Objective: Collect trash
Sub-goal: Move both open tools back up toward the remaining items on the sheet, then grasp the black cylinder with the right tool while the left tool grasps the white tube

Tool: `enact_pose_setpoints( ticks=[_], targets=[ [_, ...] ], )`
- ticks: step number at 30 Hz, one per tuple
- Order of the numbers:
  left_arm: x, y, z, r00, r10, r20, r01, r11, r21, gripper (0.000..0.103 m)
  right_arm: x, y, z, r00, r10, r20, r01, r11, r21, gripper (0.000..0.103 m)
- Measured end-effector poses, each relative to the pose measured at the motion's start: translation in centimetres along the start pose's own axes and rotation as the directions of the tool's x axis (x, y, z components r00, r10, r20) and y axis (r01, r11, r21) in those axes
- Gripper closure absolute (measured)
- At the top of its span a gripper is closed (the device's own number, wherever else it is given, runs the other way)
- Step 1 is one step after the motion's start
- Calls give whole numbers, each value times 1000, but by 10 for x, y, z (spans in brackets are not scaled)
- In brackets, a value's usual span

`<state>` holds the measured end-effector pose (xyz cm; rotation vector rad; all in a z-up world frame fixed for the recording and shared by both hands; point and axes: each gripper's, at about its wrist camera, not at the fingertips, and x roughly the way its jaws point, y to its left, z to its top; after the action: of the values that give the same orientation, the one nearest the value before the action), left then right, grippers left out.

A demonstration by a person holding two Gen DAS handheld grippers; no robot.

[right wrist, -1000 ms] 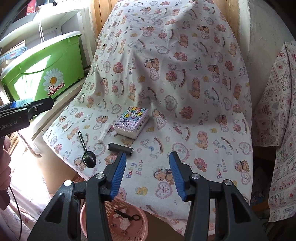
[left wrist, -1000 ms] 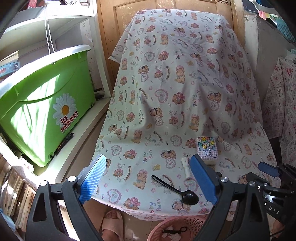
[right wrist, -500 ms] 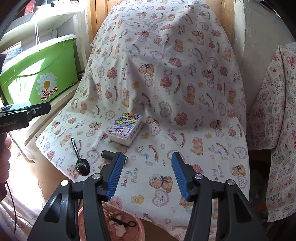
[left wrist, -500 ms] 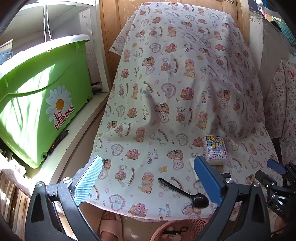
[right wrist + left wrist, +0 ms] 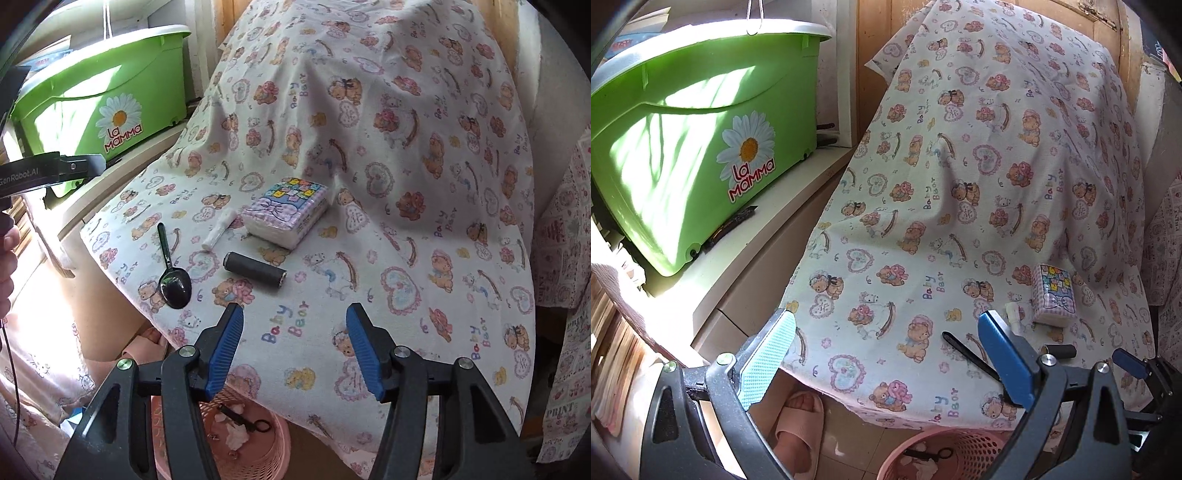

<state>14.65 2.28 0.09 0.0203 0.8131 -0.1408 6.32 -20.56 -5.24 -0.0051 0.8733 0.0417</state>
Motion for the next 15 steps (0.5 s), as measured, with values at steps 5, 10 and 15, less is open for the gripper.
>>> enact_pose_setpoints(
  ticks=[5, 10, 15],
  targets=[
    [6, 2, 1, 1000, -17, -25, 16, 998, -58, 5, 18, 3, 17, 999, 46, -24, -44, 993, 106, 27],
    [6, -6, 4, 1000, 13, 6, -13, 999, -53, 5, 32, 11, 26, 999, -21, -25, 23, 997, 71, 27],
    [2, -13, 0, 998, 45, 39, -45, 999, -17, 5, 44, 18, 29, 999, -17, -33, 20, 996, 86, 27]
  ],
)
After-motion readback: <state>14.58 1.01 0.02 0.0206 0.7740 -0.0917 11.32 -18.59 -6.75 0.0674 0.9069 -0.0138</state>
